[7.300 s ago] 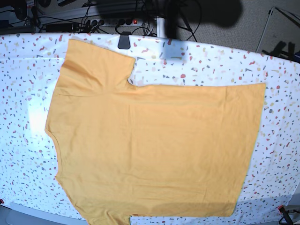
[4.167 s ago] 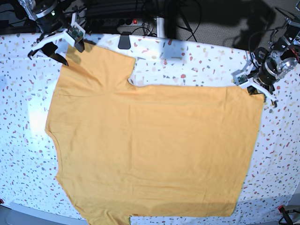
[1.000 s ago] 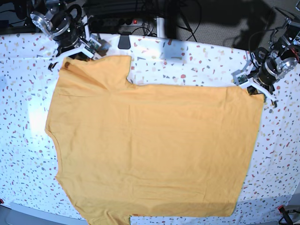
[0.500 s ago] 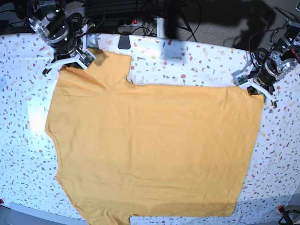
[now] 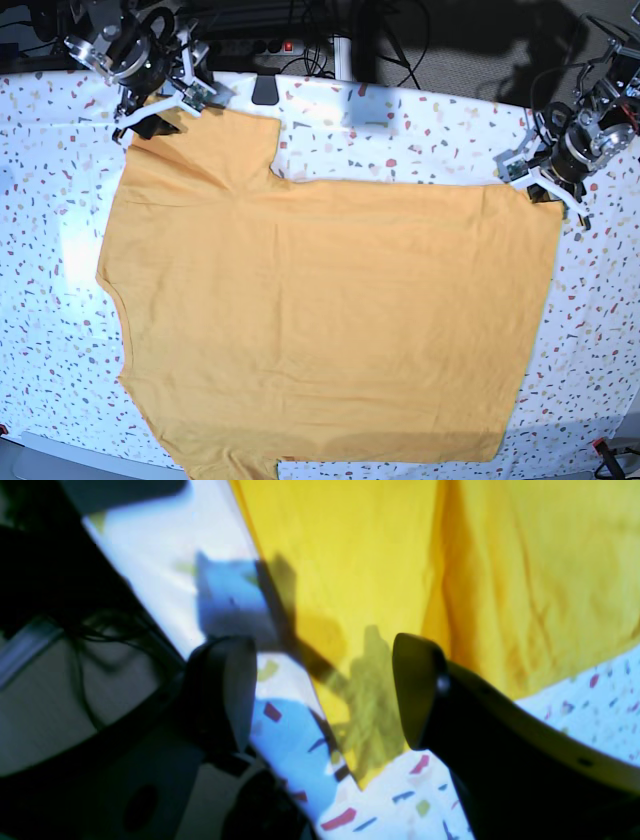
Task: Fold the T-shirt properly
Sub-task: 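Grasp the shirt shoulder edge with the right gripper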
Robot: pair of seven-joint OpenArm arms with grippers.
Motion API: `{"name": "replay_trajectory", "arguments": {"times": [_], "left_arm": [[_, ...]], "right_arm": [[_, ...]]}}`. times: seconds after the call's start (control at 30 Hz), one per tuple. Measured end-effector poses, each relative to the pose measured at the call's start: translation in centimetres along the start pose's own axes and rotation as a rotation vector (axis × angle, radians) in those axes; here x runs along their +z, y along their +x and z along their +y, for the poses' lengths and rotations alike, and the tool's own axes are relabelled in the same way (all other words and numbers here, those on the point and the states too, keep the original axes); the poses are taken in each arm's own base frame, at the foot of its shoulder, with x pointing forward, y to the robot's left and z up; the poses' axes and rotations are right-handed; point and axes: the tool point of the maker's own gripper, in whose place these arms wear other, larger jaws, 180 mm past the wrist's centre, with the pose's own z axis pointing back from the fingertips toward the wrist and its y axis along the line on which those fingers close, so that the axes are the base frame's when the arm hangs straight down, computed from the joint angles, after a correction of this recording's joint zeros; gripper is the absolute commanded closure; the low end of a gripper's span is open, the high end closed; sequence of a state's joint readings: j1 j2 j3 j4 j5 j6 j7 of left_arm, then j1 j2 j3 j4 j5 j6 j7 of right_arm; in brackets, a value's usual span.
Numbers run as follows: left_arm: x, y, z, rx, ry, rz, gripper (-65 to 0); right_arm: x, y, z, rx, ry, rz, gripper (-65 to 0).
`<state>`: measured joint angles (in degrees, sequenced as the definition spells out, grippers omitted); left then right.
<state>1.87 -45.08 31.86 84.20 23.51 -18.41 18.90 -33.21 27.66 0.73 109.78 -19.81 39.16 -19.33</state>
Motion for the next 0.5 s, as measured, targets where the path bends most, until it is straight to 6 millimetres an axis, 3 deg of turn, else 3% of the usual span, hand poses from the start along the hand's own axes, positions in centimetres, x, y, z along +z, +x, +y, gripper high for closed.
{"name": "replay_trajectory", "arguments": {"times": [0.4, 0.5], "left_arm": [[0.0, 0.0, 0.0, 0.000, 0.000, -0.001, 0.0], [0.0, 0.0, 0.0, 0.000, 0.000, -0.001, 0.0]], "right_arm": [[-1.4, -0.7, -2.5, 0.080, -0.108, -0.008, -41.7], [-1.3, -1.3, -3.6, 0.123, -0.167, 0.031, -32.5]]}}
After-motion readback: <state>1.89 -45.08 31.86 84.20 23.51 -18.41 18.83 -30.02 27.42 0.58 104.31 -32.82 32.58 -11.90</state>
